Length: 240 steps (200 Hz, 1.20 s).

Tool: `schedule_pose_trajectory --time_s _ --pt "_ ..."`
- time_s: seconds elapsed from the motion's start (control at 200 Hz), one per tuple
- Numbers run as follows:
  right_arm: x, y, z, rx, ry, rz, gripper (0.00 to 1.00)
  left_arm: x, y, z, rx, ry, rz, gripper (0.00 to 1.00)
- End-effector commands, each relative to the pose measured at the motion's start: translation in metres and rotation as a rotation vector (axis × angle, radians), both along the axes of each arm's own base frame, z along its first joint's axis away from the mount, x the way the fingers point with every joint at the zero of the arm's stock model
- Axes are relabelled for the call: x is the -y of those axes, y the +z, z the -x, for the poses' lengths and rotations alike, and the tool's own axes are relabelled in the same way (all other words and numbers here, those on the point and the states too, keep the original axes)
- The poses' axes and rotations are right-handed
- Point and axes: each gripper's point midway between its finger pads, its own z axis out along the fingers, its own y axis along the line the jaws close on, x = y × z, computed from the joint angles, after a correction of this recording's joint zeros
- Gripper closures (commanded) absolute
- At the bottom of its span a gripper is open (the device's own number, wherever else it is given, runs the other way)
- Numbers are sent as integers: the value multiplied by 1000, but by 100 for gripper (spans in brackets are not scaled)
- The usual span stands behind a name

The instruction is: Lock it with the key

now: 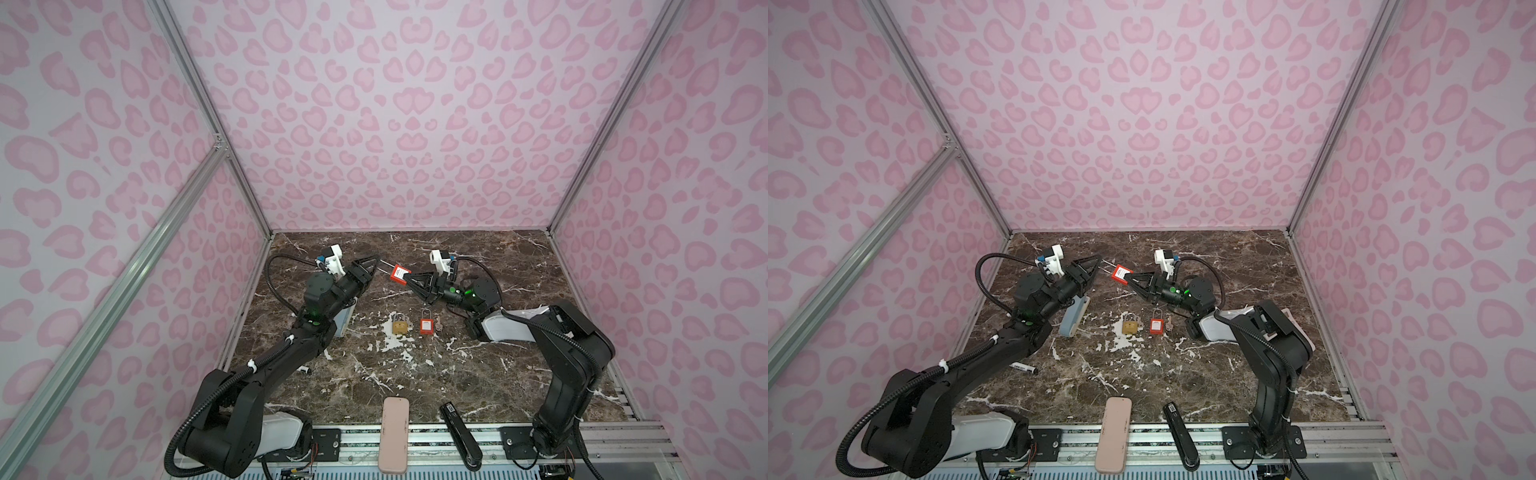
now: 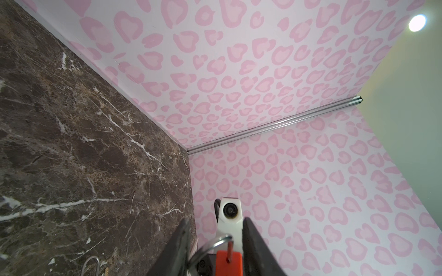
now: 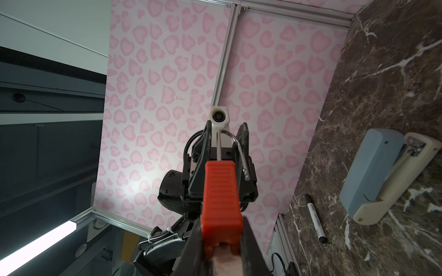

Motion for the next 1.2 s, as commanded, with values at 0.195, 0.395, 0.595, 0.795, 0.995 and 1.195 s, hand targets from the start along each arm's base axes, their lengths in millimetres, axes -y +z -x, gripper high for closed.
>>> schedule_pose_trajectory --time_s 0.195,0.395,0.595,0.795,0.995,1.195 --pt "-4 -8 0 26 6 53 95 -2 11 1 42 7 11 66" --pt "-4 -7 -1 27 5 55 96 -2 11 1 42 7 8 68" --pt "-4 4 1 39 21 21 96 -1 8 1 38 7 4 79" --pt "-4 14 2 39 39 -29 96 0 9 1 40 0 4 88" --pt "-6 17 -1 41 49 -47 97 2 6 1 35 -15 10 94" --pt "-9 18 -3 46 53 -47 98 3 7 3 39 -20 12 96"
